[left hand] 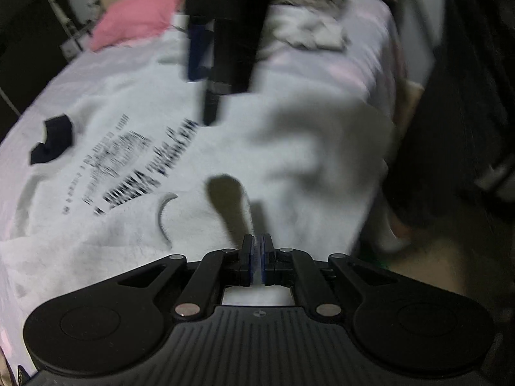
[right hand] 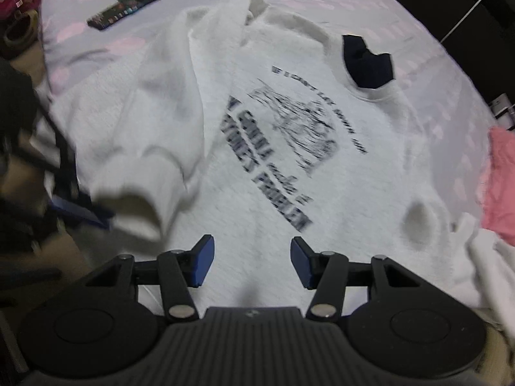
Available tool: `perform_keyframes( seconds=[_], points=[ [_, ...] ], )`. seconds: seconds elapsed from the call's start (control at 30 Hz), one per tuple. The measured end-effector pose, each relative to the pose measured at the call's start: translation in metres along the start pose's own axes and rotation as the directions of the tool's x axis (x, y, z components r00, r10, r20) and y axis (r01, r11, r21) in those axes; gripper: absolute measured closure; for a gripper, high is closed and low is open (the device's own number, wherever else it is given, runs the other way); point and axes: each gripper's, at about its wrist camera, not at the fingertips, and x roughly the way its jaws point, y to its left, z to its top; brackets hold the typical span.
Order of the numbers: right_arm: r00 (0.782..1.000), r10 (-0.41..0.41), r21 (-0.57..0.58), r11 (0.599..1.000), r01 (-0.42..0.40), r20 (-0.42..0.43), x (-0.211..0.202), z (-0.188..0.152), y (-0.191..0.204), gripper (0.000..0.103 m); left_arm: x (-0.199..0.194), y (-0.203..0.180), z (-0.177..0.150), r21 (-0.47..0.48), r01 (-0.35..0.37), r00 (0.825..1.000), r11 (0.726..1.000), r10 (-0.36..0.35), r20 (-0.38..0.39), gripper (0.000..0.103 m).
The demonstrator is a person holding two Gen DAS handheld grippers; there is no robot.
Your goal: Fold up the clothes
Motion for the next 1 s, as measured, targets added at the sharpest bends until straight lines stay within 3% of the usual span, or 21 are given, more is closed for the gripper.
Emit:
perform_keyframes(
  seconds=[0.1, 0.17, 0.27, 0.33, 0.4, 0.43, 0.53, 0.67, 0.7, 0.8, 0.87, 0.93, 1.0],
  points=[
    [0.998, 0.055, 0.010, 0.998, -0.055, 0.043, 0.009, 0.013, -0.001, 0.047, -0.019, 0.001, -0.018, 0.016, -0.014, 1.000, 1.000, 0.014, -0.013, 0.080],
    [0.996, 0.067, 0.031, 0.997, -0.069, 0.064, 0.015, 0.024, -0.004, 0.047, -0.031, 0.012, -0.034, -0.011, -0.046, 0.999, 0.999, 0.046, -0.013, 0.076],
    [0.992, 0.077, 0.069, 0.994, -0.085, 0.103, 0.023, 0.043, -0.009, 0.047, -0.040, 0.048, -0.060, -0.142, -0.119, 0.993, 0.983, 0.114, -0.041, 0.075],
    [0.988, 0.080, 0.103, 0.990, -0.094, 0.132, 0.028, 0.058, -0.012, 0.047, -0.040, 0.083, -0.073, -0.294, -0.141, 0.990, 0.945, 0.131, -0.055, 0.076],
    [0.984, 0.085, 0.138, 0.985, -0.108, 0.158, 0.036, 0.074, -0.015, 0.047, -0.038, 0.126, -0.085, -0.479, -0.131, 0.991, 0.868, 0.127, -0.041, 0.075],
    [0.982, 0.093, 0.152, 0.981, -0.119, 0.166, 0.040, 0.081, -0.016, 0.047, -0.038, 0.147, -0.093, -0.571, -0.122, 0.991, 0.812, 0.130, -0.027, 0.075],
    [0.976, 0.127, 0.167, 0.973, -0.157, 0.179, 0.055, 0.102, -0.017, 0.047, -0.036, 0.202, -0.121, -0.800, -0.091, 0.986, 0.593, 0.164, 0.009, 0.076],
    [0.973, 0.142, 0.138, 0.976, -0.168, 0.183, 0.079, 0.128, -0.014, 0.047, -0.025, 0.246, -0.165, -0.955, 0.000, 0.980, 0.298, 0.192, 0.060, 0.076],
    [0.972, 0.142, 0.136, 0.976, -0.169, 0.190, 0.085, 0.134, -0.014, 0.047, -0.021, 0.254, -0.172, -0.967, 0.015, 0.978, 0.254, 0.199, 0.067, 0.076],
    [0.964, 0.144, 0.154, 0.971, -0.181, 0.224, 0.104, 0.151, -0.019, 0.047, -0.010, 0.270, -0.183, -0.976, 0.027, 0.974, 0.215, 0.215, 0.074, 0.076],
    [0.958, 0.160, 0.170, 0.964, -0.204, 0.240, 0.117, 0.162, -0.022, 0.048, -0.008, 0.278, -0.189, -0.979, 0.074, 0.968, 0.192, 0.223, 0.117, 0.076],
    [0.951, 0.185, 0.180, 0.956, -0.232, 0.247, 0.128, 0.171, -0.023, 0.048, -0.006, 0.282, -0.194, -0.976, 0.118, 0.962, 0.182, 0.222, 0.158, 0.076],
    [0.947, 0.202, 0.184, 0.950, -0.252, 0.250, 0.139, 0.179, -0.021, 0.049, -0.001, 0.285, -0.194, -0.974, 0.125, 0.962, 0.191, 0.217, 0.166, 0.076]
  ],
)
